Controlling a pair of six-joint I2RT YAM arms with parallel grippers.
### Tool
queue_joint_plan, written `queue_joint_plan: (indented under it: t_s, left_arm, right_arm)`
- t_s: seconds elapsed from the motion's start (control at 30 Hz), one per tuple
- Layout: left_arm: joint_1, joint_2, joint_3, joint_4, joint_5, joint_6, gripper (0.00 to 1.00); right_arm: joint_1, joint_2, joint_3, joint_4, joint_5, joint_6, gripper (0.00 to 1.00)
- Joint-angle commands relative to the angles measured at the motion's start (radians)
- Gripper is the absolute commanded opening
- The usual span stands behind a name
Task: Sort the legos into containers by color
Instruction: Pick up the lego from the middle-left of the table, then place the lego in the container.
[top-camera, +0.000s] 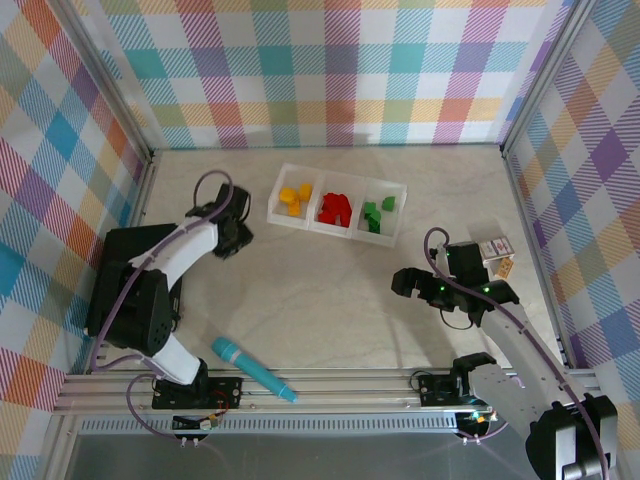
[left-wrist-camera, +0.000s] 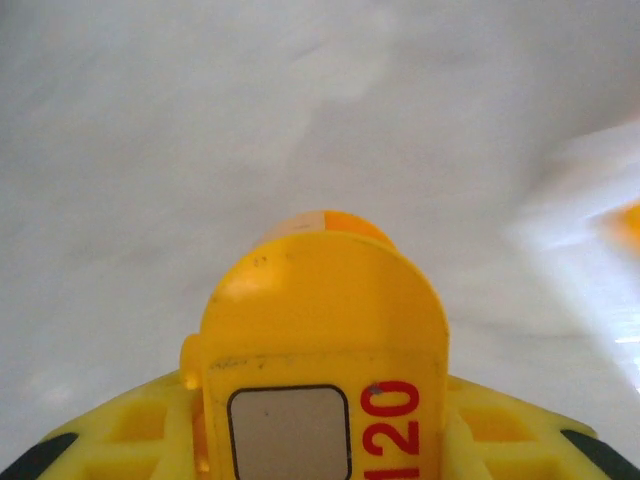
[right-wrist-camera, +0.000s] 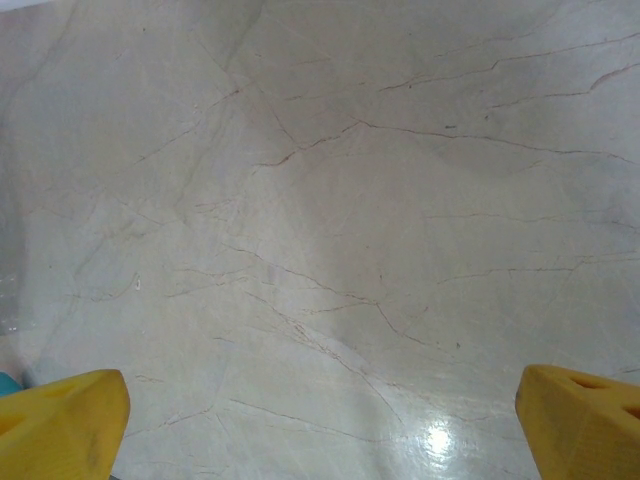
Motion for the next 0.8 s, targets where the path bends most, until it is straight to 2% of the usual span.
queue_joint_plan:
  t_s: [0.0, 0.13, 0.33, 0.6, 0.77]
  left_arm:
    - [-0.029, 0.102, 0.174, -0.004, 0.055, 0.137, 0.11]
    - [-0.045, 0.248, 0.362, 0.000, 0.079, 0.192, 0.12]
    - [-0.068, 0.421, 0.519, 0.068, 0.172, 0.249, 0.12]
    - [-0.100, 0.565, 0.675, 0.072, 0.249, 0.377, 0.15]
    - [-0.102, 0.606, 0.720, 0.038, 0.228, 0.405, 0.24]
  right_arm:
    - [-0.004, 0.011, 0.039, 0.000, -0.008, 0.021, 0.99]
    - [-0.004, 0.001, 0.046, -0.021, 0.010, 0.027, 0.99]
    - [-0.004, -0.004, 0.049, -0.052, 0.028, 0.025, 0.99]
    - [-0.004, 0.004, 0.058, -0.055, 0.040, 0.025, 0.99]
    - [-0.004, 0.011, 0.058, -0.052, 0.039, 0.027, 0.99]
